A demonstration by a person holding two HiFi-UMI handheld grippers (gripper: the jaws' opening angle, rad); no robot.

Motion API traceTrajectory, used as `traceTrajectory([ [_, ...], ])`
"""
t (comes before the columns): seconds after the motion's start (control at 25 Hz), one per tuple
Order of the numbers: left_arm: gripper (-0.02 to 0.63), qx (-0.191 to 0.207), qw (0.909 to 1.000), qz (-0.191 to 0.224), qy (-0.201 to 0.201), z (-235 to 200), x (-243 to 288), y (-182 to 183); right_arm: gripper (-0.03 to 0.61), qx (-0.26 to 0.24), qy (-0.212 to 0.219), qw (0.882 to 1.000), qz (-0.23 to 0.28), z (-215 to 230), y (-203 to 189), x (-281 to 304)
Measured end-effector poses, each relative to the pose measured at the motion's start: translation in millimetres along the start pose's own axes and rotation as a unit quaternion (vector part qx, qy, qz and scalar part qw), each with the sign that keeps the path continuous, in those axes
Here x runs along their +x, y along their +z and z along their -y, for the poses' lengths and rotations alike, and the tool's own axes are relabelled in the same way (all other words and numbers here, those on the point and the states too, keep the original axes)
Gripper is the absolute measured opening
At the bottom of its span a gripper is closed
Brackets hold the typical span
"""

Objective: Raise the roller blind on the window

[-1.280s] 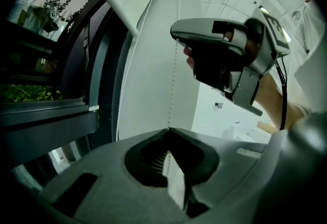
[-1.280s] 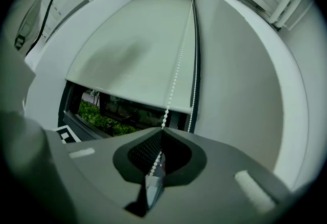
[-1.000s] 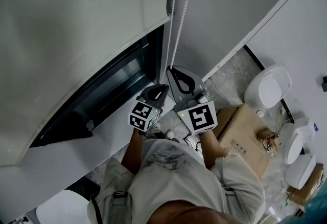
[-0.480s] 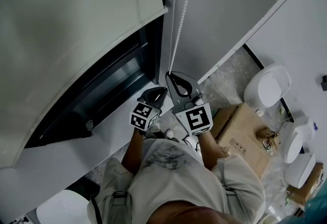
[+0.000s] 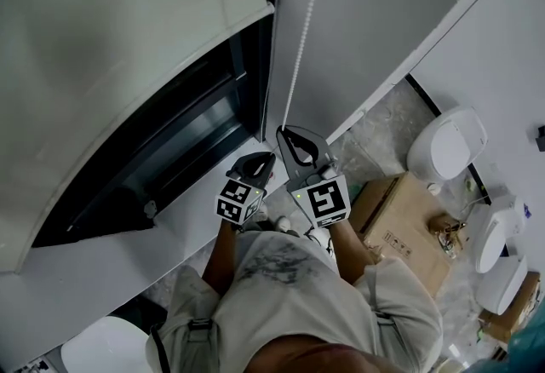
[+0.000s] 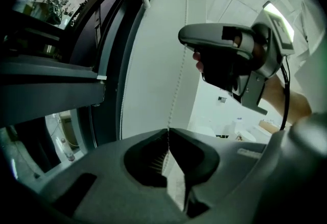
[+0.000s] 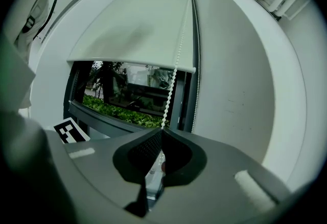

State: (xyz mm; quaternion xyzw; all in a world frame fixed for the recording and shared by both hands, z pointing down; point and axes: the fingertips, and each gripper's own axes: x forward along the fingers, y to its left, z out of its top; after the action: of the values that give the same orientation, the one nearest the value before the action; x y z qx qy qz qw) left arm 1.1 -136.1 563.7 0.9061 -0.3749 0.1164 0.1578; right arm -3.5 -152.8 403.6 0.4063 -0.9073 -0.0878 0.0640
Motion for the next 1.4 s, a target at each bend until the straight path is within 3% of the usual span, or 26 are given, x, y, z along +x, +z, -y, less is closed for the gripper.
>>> traceTrajectory([
  [0.2, 0.029, 0.014, 0.9995, 0.027, -0.004, 5.4, -18.7, 25.6, 0.011, 0.015, -0.004, 1.000, -0.008, 2.1, -3.3, -2.6],
  [0.44, 0.041, 0.042, 0.9948, 0.092, -0.008, 16.6, -48.6, 90.2, 0.011, 0.007, -0.002, 1.000, -0.001, 1.5, -2.4, -2.9],
  [0.84, 0.083, 0.105, 0.9782, 0.177, -0.031, 40.1, -76.0, 197.1, 0.011, 0.018, 0.000, 1.000, -0.004, -3.5, -3.2, -4.6],
  [1.24, 0.107, 0.143, 0.9629, 0.226, -0.037, 50.1, -74.1, 269.7, 0.011, 0.016, 0.005, 1.000, -0.007, -6.9, -3.3, -3.2],
  [1.4, 0.092, 0.151, 0.9574, 0.242, -0.043, 56.1, -77.1, 286.8, 0.011, -0.011, 0.009, 1.000, 0.001, -8.9, -0.9, -2.8],
])
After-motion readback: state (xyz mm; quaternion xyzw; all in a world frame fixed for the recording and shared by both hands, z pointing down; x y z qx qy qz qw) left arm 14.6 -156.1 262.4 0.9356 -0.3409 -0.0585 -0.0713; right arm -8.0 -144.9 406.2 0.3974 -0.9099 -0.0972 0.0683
